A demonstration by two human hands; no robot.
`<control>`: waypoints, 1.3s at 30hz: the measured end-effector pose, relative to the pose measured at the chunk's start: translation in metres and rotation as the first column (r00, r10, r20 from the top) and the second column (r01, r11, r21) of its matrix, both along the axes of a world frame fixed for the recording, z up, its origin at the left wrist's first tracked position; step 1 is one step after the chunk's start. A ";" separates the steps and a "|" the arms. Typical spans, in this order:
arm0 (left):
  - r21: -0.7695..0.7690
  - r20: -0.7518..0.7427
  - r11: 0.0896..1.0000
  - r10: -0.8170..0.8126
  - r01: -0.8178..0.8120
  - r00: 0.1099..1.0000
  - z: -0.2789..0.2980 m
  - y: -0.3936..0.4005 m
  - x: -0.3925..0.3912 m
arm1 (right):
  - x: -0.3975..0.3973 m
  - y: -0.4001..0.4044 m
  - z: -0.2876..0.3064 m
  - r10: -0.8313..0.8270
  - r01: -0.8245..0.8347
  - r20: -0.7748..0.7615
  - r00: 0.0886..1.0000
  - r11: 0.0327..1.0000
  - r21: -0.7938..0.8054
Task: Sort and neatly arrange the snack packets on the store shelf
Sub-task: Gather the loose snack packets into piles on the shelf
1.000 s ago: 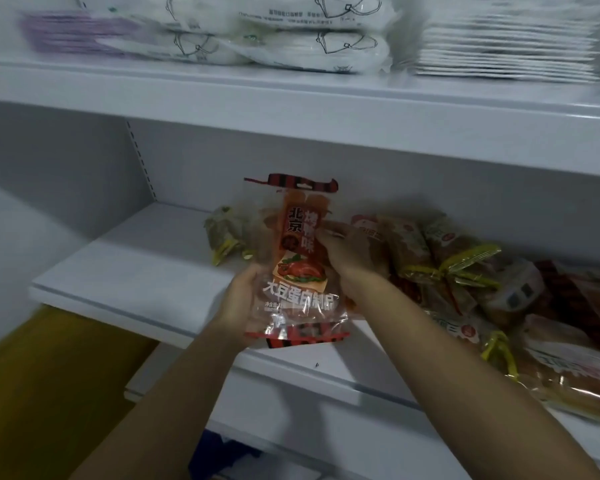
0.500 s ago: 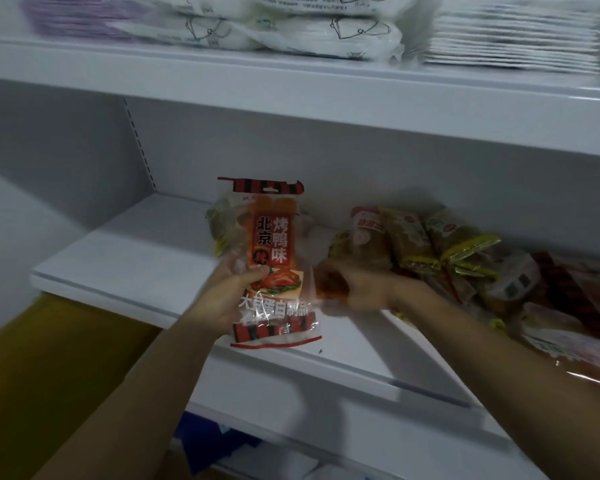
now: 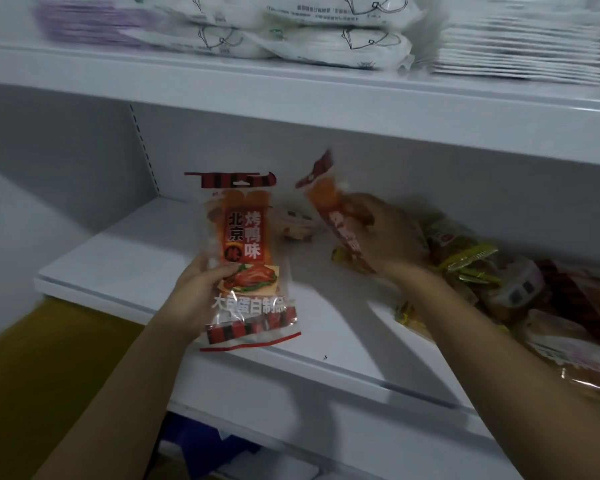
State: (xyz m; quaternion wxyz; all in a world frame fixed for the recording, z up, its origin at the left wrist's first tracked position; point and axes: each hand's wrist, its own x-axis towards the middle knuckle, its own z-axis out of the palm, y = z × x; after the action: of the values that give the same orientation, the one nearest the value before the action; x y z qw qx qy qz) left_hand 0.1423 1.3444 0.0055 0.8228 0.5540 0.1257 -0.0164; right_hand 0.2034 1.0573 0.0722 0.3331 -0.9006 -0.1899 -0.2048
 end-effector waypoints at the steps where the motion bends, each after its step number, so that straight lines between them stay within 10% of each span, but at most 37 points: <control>1: 0.026 0.003 1.000 -0.003 0.003 1.000 0.001 -0.007 0.001 | 0.003 0.001 0.003 -0.026 0.029 -0.021 0.999 0.993 0.113; 8: 0.145 0.058 0.987 -0.079 0.070 0.995 0.005 -0.046 0.007 | 0.000 0.000 -0.011 0.213 0.119 -0.400 0.891 0.742 0.660; 15: 0.272 0.099 0.955 -0.147 0.115 0.984 0.017 -0.076 0.014 | 0.002 -0.021 -0.016 0.302 0.291 -0.460 0.835 0.467 0.835; 20: 0.036 0.094 0.980 -0.199 0.197 0.975 0.023 -0.125 0.013 | -0.002 -0.009 -0.027 0.049 0.365 -0.459 0.887 0.533 0.763; 26: 0.245 0.153 0.957 -0.198 0.157 0.968 0.018 -0.143 0.006 | -0.033 -0.029 -0.032 -0.018 0.265 -0.374 0.927 0.738 0.621; 30: 0.113 0.117 0.984 -0.152 0.139 0.981 0.018 -0.140 0.006 | -0.059 -0.079 -0.051 -0.200 0.279 -0.243 0.949 0.891 0.358; 35: 0.039 0.071 0.997 -0.069 0.067 0.995 0.015 -0.129 -0.014 | -0.071 -0.144 -0.066 -0.436 0.480 -0.201 0.877 0.798 0.364; 39: -0.044 0.052 0.995 -0.084 0.086 0.995 0.015 -0.153 -0.041 | -0.071 -0.159 -0.066 -0.202 0.400 -0.416 0.887 0.785 0.473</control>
State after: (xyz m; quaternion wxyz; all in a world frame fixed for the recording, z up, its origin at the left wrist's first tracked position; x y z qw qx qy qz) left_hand 0.1010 1.1918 0.0205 0.8368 0.5399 0.0810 -0.0406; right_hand 0.1323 0.8982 0.0057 0.5659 -0.8077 0.0861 -0.1414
